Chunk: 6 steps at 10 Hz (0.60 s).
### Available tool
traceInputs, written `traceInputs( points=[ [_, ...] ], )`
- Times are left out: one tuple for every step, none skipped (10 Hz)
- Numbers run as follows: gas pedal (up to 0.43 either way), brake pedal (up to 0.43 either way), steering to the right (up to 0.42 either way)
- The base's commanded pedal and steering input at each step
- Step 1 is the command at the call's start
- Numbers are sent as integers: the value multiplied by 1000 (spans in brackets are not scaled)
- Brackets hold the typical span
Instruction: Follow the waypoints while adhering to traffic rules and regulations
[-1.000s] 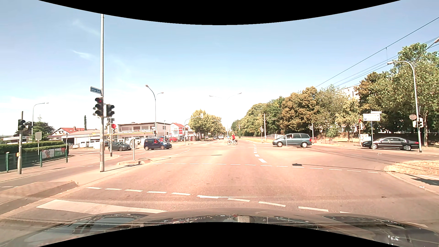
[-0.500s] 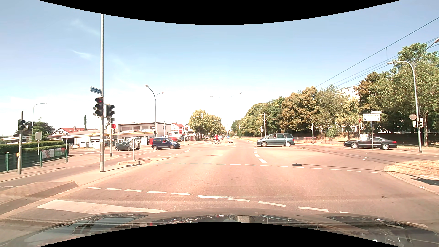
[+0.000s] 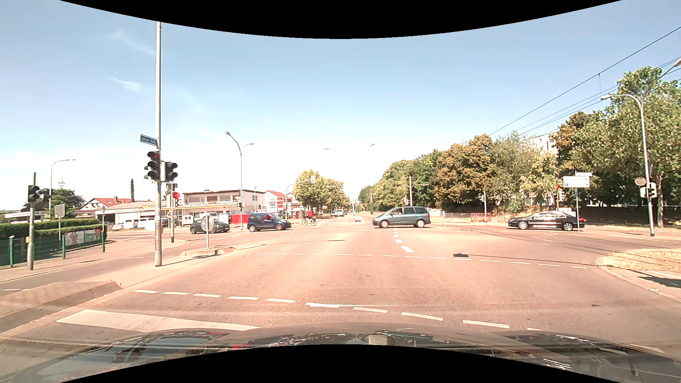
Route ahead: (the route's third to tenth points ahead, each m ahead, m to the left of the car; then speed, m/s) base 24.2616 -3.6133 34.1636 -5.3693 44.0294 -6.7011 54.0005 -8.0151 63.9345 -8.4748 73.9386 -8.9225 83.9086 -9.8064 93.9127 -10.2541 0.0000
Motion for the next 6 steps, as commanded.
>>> traceInputs(
  points=[
    [0, 244, 8],
    [0, 238, 8],
    [0, 238, 8],
    [0, 238, 8],
    [0, 238, 8],
    [0, 238, 8]
  ],
)
